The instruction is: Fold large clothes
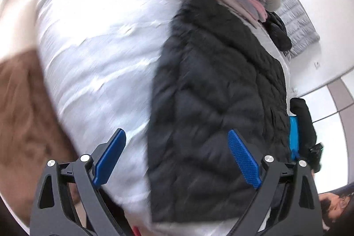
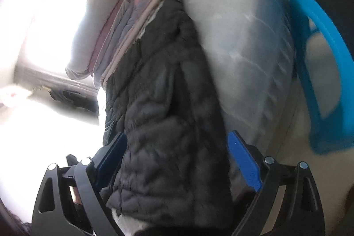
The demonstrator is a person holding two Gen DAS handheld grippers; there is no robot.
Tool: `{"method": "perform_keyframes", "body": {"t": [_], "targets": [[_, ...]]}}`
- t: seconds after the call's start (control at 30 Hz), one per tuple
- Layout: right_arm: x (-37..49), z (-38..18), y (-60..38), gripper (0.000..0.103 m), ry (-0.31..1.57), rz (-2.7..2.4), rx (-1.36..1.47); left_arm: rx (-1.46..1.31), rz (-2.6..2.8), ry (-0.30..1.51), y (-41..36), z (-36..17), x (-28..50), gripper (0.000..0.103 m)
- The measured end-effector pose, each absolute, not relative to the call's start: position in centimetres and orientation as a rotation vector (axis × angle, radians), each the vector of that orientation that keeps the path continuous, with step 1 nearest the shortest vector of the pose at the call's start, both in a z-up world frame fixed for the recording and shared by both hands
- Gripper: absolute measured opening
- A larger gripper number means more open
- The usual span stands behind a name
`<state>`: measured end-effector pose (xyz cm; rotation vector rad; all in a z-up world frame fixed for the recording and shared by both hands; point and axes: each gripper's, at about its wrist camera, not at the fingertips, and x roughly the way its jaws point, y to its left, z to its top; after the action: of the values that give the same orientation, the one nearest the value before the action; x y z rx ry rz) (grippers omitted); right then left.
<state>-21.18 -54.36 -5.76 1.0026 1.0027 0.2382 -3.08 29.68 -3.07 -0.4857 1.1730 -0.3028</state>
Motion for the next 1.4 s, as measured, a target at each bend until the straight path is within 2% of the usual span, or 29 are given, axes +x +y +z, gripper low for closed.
{"method": "perform_keyframes", "body": {"t": [0.17,0.47,0.73,0.9,0.93,1.0,1.03,1.07,1.1,1.13,1.17,1.23,1.3,1.37,1.4], "targets": [[-22.7,-8.2,-55.0,0.089,1.033,0.259,1.052,-0.641,-0.303,1.224,32.1,-5.5,-6.2,0.09],[-23.3,-10.1,-52.9,0.089,1.116,0.299,1.062,-0.793,-0.37,1.274,29.8,-9.1,-9.0,0.093],[-23.8,-11.3,-51.6,0.089,1.131,0.367,1.097,-0.784,-0.317,1.183,29.9,-8.1,-9.6,0.095],[-23.8,-11.2,-51.5,0.089,1.136,0.383,1.112,-0.816,-0.416,1.188,29.2,-8.2,-9.8,0.093],[-23.8,-11.2,-51.4,0.089,1.137,0.394,1.118,-0.78,-0.441,1.186,28.4,-7.8,-9.9,0.083],[-23.6,-11.0,-51.2,0.089,1.139,0.416,1.122,-0.69,-0.447,1.209,26.8,-7.5,-10.0,0.079],[-23.5,-10.8,-51.1,0.089,1.137,0.423,1.119,-0.664,-0.433,1.216,26.4,-7.4,-10.0,0.072],[-23.4,-10.6,-50.9,0.089,1.131,0.429,1.104,-0.636,-0.412,1.232,26.2,-7.6,-9.9,0.061],[-23.4,-10.3,-50.8,0.089,1.126,0.43,1.097,-0.632,-0.393,1.242,26.4,-7.8,-9.8,0.056],[-23.4,-10.1,-50.7,0.089,1.117,0.437,1.092,-0.657,-0.381,1.249,26.8,-7.9,-9.7,0.041],[-23.5,-9.9,-50.6,0.089,1.108,0.444,1.085,-0.683,-0.384,1.246,27.3,-7.9,-9.7,0.014],[-23.6,-9.3,-50.1,0.08,1.097,0.446,1.055,-0.751,-0.426,1.219,27.9,-7.5,-10.1,0.007],[-23.7,-9.1,-49.9,0.043,1.111,0.435,1.043,-0.718,-0.437,1.198,27.3,-6.6,-10.4,0.006],[-23.9,-8.6,-49.7,0.032,1.098,0.439,1.036,-0.72,-0.48,1.179,26.5,-5.8,-10.5,0.005],[-24.0,-8.2,-49.6,0.031,1.085,0.444,1.035,-0.703,-0.48,1.183,26.2,-5.8,-10.4,0.005]]}}
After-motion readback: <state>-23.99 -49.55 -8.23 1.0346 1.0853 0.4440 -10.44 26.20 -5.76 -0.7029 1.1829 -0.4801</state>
